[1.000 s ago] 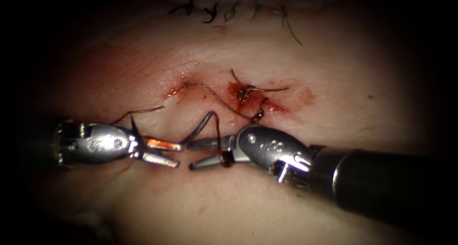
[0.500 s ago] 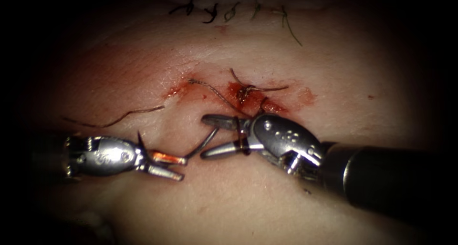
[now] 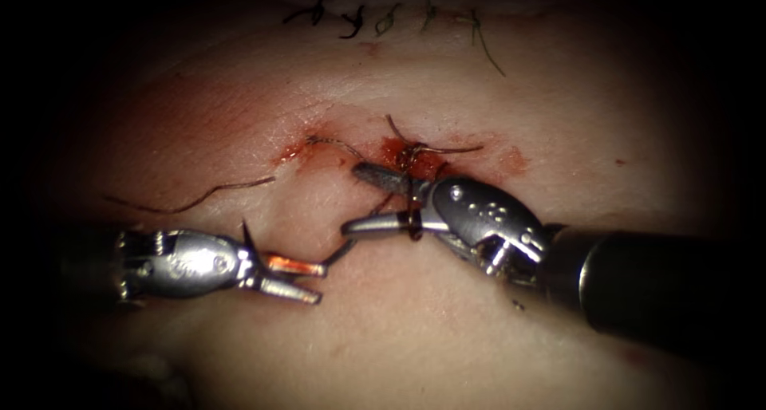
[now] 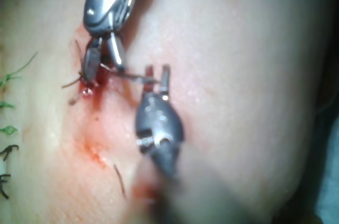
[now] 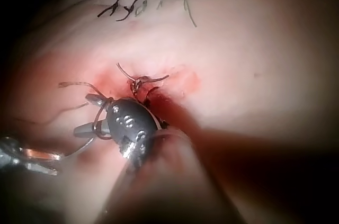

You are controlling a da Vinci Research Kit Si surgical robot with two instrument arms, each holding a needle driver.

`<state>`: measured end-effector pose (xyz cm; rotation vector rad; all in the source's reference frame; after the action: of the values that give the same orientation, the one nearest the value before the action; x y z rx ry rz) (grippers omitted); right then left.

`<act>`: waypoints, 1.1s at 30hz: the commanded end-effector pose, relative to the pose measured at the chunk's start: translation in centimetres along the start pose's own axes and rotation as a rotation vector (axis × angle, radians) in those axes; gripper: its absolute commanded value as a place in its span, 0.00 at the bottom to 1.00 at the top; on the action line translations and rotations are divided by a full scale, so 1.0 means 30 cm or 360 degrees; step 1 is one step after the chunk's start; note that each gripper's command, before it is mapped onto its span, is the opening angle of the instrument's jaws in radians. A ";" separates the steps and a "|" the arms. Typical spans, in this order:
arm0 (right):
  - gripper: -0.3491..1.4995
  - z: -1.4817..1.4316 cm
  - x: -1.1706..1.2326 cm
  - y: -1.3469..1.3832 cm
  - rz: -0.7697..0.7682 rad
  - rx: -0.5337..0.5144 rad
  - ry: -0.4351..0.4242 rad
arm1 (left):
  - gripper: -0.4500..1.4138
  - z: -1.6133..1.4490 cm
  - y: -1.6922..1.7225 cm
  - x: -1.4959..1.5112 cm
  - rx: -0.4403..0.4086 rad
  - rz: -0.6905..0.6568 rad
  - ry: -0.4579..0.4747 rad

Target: Wound Closure

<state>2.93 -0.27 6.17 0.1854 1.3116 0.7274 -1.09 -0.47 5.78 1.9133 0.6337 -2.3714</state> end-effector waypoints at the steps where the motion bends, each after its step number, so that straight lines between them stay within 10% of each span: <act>1: 0.54 0.0022 -0.0019 0.0015 -0.0006 -0.0033 0.0001 | 0.00 0.002 0.001 -0.002 0.0000 -0.0003 0.0003; 22: 0.60 0.0250 -0.0070 0.0021 -0.0222 -0.0561 -0.0407 | 0.00 0.004 0.007 -0.002 0.0022 0.0011 0.0033; 33: 0.68 0.0203 0.0021 0.0064 -0.0208 -0.0878 -0.0448 | 0.00 0.006 0.008 -0.003 0.0027 0.0008 0.0033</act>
<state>3.35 0.09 6.33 -0.2423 0.7971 0.8910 -1.12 -0.70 5.76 1.9440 0.6072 -2.3652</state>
